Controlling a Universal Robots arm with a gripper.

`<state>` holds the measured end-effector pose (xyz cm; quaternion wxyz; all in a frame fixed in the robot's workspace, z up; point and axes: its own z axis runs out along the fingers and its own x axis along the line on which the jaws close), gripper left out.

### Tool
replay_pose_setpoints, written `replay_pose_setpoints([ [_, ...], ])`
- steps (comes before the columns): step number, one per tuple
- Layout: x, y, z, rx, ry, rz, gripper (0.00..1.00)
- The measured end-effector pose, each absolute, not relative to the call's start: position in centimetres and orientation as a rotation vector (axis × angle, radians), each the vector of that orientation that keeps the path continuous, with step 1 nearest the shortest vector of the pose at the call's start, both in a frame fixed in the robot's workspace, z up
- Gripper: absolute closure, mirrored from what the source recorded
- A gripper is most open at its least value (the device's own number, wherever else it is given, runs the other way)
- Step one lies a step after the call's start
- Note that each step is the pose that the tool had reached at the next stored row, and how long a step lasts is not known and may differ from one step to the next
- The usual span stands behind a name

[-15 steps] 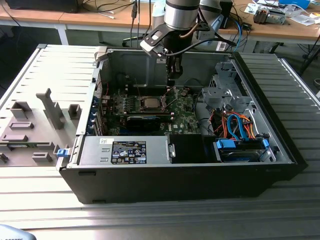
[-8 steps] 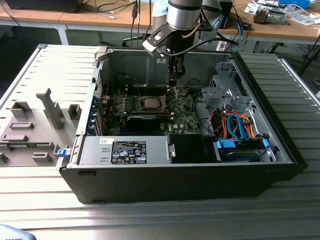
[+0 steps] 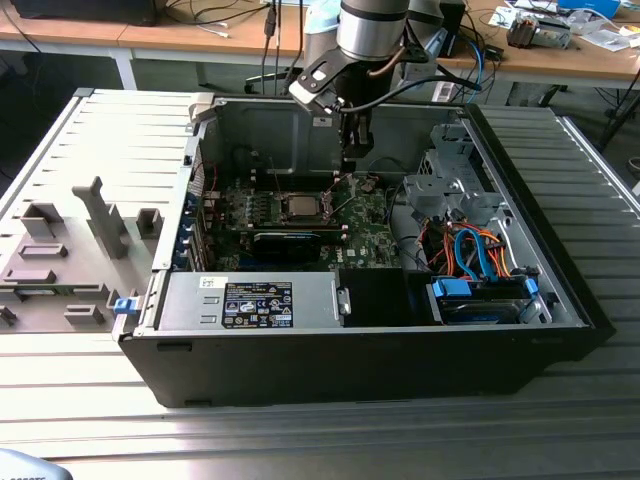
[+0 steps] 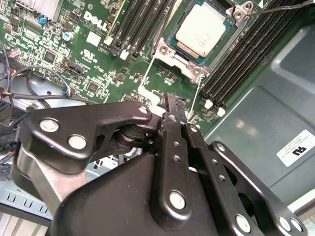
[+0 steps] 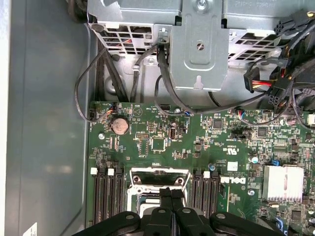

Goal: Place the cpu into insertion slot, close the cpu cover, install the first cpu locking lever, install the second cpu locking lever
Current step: 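Close the cpu cover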

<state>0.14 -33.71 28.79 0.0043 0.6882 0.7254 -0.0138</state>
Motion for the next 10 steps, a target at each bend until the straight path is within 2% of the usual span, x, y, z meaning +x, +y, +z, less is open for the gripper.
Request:
replay_pose_setpoints([
  [10,0.49,-33.71,28.76,2.156,2.273,-0.043,0.89],
])
